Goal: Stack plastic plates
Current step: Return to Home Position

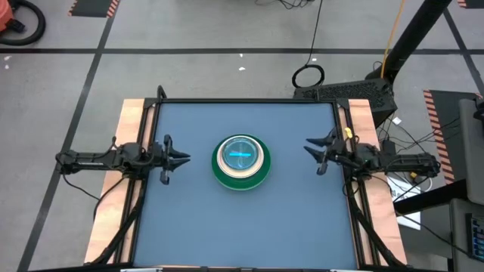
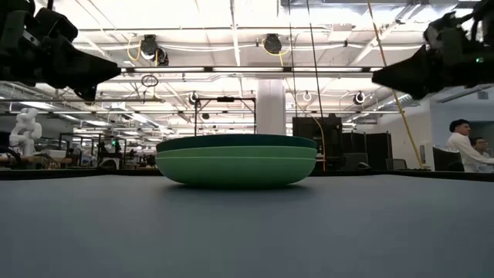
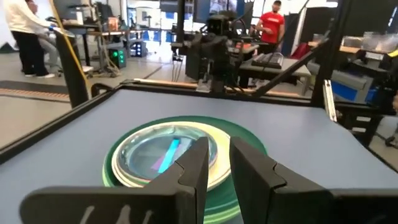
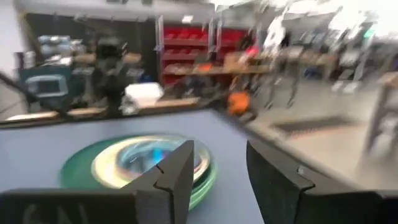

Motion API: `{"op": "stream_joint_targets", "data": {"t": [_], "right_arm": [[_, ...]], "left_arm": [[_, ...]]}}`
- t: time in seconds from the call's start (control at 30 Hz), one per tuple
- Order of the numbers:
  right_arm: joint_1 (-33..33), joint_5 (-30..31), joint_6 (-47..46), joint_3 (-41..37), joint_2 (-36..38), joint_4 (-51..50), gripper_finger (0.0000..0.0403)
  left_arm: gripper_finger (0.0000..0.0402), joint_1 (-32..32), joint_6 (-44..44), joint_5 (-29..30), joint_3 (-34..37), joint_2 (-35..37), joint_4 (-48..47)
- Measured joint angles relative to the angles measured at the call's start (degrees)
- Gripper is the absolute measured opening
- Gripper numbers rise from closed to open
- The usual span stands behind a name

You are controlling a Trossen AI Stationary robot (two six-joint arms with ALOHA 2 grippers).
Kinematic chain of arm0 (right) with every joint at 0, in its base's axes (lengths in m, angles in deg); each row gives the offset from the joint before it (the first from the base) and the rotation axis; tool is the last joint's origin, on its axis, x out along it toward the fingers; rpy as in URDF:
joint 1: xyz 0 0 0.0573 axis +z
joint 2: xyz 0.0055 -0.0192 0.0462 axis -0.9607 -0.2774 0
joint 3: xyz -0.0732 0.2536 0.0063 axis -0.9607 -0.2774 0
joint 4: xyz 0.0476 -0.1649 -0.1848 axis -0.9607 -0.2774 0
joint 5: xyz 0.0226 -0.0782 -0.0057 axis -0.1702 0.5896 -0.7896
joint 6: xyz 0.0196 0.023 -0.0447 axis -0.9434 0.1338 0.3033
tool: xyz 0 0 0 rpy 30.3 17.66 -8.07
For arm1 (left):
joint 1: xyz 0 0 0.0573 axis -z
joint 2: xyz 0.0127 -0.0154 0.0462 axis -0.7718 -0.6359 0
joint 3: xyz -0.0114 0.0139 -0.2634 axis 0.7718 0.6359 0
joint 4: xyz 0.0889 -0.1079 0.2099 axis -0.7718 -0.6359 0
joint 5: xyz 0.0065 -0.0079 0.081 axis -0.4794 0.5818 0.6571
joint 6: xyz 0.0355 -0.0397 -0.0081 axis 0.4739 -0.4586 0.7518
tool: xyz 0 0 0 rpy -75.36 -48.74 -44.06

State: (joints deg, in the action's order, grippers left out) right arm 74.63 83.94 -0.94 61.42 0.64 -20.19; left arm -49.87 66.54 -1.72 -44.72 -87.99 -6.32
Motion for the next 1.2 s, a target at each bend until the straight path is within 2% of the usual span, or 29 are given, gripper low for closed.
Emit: {"op": "stream_joint_targets", "data": {"t": [0.13, 0.23, 0.47, 0.6, 0.8, 1.2], "right_arm": [[0.0, -4.41, -4.45, -0.09, -2.3, -0.64, 0.0139], [0.02, -4.36, -4.92, -0.11, -4.0, -0.64, 0.0139], [0.02, -4.32, -2.51, -0.18, -8.0, -0.77, 0.0139], [0.02, -4.32, -5.0, -0.2, -9.15, -0.77, 0.0139], [0.02, -4.3, -10.47, -0.27, -9.31, -0.73, 0.0139], [0.02, -4.3, -10.7, -0.29, -9.33, -0.71, 0.0139]], "left_arm": [[0.0072, 0.01, -4.39, 0.51, -0.04, 0.04, 0.03], [0.0072, 0.0, -6.76, 0.65, -0.04, 0.02, 1.2], [0.0072, 0.02, -3.05, 1.02, -0.11, -0.06, -0.42], [0.0072, 0.01, -0.71, 1.02, -0.11, -0.33, -0.28], [0.0072, 0.02, -0.86, 1.02, -0.11, -0.35, -0.28], [0.0072, 0.02, -0.82, 1.02, -0.11, -0.35, -0.28]]}}
